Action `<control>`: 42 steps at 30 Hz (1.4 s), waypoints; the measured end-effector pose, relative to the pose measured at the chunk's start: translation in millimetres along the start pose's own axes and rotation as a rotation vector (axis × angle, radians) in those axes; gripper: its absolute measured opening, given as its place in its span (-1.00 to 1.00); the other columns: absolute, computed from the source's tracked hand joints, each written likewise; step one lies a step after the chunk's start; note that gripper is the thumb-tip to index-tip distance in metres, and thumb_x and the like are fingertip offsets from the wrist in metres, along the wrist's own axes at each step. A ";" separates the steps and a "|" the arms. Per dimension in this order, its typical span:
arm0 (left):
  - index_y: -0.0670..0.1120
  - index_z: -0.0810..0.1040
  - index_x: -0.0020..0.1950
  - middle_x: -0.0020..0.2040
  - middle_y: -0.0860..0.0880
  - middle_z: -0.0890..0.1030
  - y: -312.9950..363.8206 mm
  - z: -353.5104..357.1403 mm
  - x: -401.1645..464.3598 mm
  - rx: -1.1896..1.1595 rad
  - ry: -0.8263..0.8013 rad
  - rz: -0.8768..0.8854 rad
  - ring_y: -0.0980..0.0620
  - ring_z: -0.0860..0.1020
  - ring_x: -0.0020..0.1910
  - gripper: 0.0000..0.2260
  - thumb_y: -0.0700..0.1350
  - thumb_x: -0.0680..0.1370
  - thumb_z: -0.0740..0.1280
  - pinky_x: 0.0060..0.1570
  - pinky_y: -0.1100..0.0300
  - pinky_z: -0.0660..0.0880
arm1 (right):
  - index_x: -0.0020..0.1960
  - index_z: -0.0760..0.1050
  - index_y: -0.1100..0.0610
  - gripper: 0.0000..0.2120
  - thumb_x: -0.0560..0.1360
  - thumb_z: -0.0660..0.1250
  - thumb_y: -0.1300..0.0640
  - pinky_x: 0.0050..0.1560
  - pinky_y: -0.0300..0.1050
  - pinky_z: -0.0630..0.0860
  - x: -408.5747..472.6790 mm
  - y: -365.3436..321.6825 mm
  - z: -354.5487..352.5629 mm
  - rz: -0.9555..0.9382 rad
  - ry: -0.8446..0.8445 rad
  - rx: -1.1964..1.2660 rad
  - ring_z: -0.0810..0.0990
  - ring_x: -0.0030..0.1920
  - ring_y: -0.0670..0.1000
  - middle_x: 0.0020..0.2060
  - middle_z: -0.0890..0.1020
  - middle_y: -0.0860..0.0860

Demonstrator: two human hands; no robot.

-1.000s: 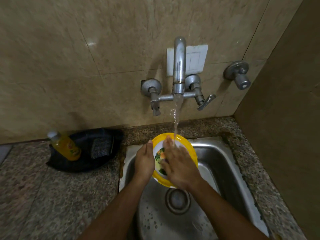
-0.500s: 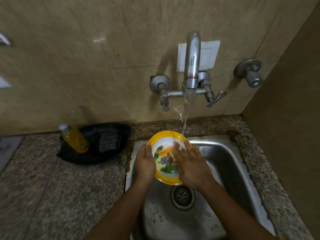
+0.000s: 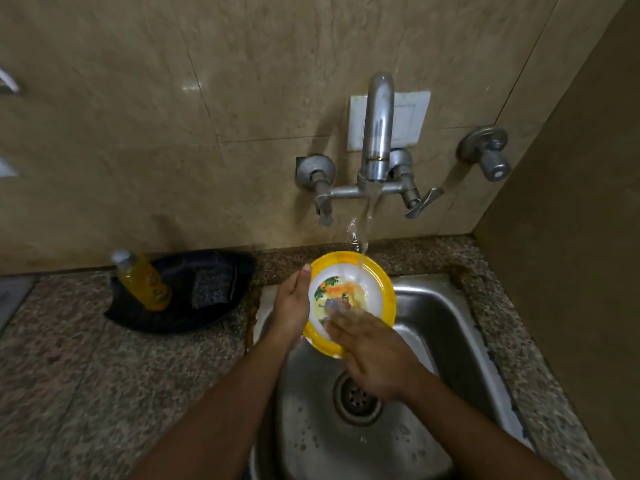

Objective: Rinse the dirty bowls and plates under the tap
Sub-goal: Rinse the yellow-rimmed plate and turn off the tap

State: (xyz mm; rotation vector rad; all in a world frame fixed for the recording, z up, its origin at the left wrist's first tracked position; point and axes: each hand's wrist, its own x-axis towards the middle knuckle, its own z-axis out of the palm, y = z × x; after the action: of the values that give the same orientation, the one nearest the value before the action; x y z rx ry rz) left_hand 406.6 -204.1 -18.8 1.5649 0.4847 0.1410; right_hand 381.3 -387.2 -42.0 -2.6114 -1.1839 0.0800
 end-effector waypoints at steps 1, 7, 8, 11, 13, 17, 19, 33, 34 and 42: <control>-0.13 0.59 -0.15 -0.23 -0.09 0.61 1.7 6.5 0.1 -0.005 -0.007 0.009 0.02 0.56 -0.22 -0.66 0.05 0.65 0.21 -0.18 0.14 0.49 | 0.53 0.21 0.09 -0.35 0.45 0.14 0.00 0.49 0.07 0.18 3.5 -3.6 -2.5 0.055 0.015 0.016 0.17 0.53 0.10 0.53 0.21 0.07; -0.03 0.37 -0.36 -0.39 -0.03 0.36 12.2 23.3 11.8 0.027 -0.004 0.153 0.07 0.35 -0.35 -0.62 0.01 0.66 0.22 -0.30 0.13 0.29 | 0.53 0.24 0.08 -0.32 0.43 0.32 0.11 0.42 -0.22 0.13 0.2 -6.8 -7.4 0.090 0.018 0.207 0.35 0.43 -0.01 0.46 0.36 0.04; -0.06 0.37 -0.34 -0.38 -0.07 0.35 9.8 24.2 10.8 0.012 -0.007 0.170 0.04 0.34 -0.35 -0.63 0.00 0.66 0.22 -0.31 0.13 0.28 | 0.46 0.36 0.05 -0.34 0.37 0.39 0.09 0.36 -0.19 0.28 -7.0 6.7 -9.3 0.047 0.040 0.106 0.48 0.34 0.00 0.37 0.49 0.02; -0.10 0.37 -0.31 -0.39 -0.10 0.33 4.1 34.9 7.3 0.001 -0.008 0.207 0.05 0.33 -0.37 -0.65 -0.04 0.66 0.22 -0.36 0.16 0.28 | 0.38 0.47 0.04 -0.35 0.28 0.41 0.11 0.19 -0.10 0.50 -7.1 17.3 -11.5 0.104 0.021 0.024 0.59 0.19 0.08 0.22 0.61 0.04; -0.12 0.37 -0.31 -0.41 -0.05 0.29 11.1 44.4 6.5 0.027 -0.012 0.245 0.14 0.30 -0.40 -0.65 -0.05 0.66 0.22 -0.39 0.23 0.26 | 0.51 0.27 0.01 -0.29 0.34 0.25 0.16 0.29 -0.03 0.45 4.0 -0.1 -4.6 0.248 -0.016 0.240 0.49 0.31 0.11 0.36 0.50 0.06; -0.15 0.36 -0.32 -0.41 -0.02 0.29 11.1 45.5 8.0 -0.008 0.033 0.243 0.16 0.29 -0.41 -0.64 -0.05 0.65 0.23 -0.40 0.26 0.26 | 0.50 0.29 -0.01 -0.32 0.39 0.33 0.16 0.37 -0.14 0.31 -11.3 13.3 5.0 0.157 0.068 0.211 0.46 0.34 0.03 0.38 0.48 0.00; -0.12 0.36 -0.34 -0.45 0.01 0.34 7.3 45.6 2.8 -0.064 0.044 0.179 0.15 0.32 -0.44 -0.63 -0.04 0.66 0.22 -0.43 0.26 0.29 | 0.42 0.41 -0.03 -0.35 0.32 0.37 0.09 0.32 -0.08 0.39 -23.8 33.0 -3.6 0.100 0.084 -0.002 0.54 0.26 0.06 0.28 0.57 -0.01; -0.13 0.39 -0.37 -0.48 0.00 0.31 6.5 36.9 20.7 0.235 -0.011 0.150 0.08 0.32 -0.45 -0.57 0.05 0.64 0.23 -0.37 0.13 0.22 | 0.46 0.33 0.04 -0.15 0.18 0.45 0.14 0.41 0.01 0.31 -21.0 29.5 10.1 0.108 -0.149 -0.101 0.46 0.36 0.07 0.37 0.49 0.04; -0.11 0.36 -0.39 -0.49 0.02 0.27 10.2 38.1 22.7 0.236 -0.026 0.145 0.09 0.30 -0.46 -0.57 0.05 0.63 0.25 -0.36 0.12 0.20 | 0.45 0.34 0.05 -0.17 0.19 0.45 0.18 0.36 -0.01 0.41 -17.3 20.2 15.6 0.092 -0.108 -0.042 0.49 0.34 0.07 0.37 0.49 0.04; -0.05 0.63 0.15 0.07 -0.19 0.69 -2.4 39.2 4.0 -0.302 -0.163 -0.222 -0.24 0.65 0.08 -0.64 0.14 0.46 0.42 0.12 -0.30 0.54 | 0.22 0.55 0.07 -0.44 0.21 0.31 0.22 -0.47 -0.20 0.49 -2.7 23.7 -3.8 0.050 0.164 -0.096 0.68 -0.30 0.05 -0.08 0.72 0.04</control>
State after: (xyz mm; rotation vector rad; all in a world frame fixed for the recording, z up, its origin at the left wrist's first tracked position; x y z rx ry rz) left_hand 424.6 -238.8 -24.5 1.2068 0.4815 -0.0806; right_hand 397.4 -404.9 -44.8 -2.6706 -1.0912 -0.1819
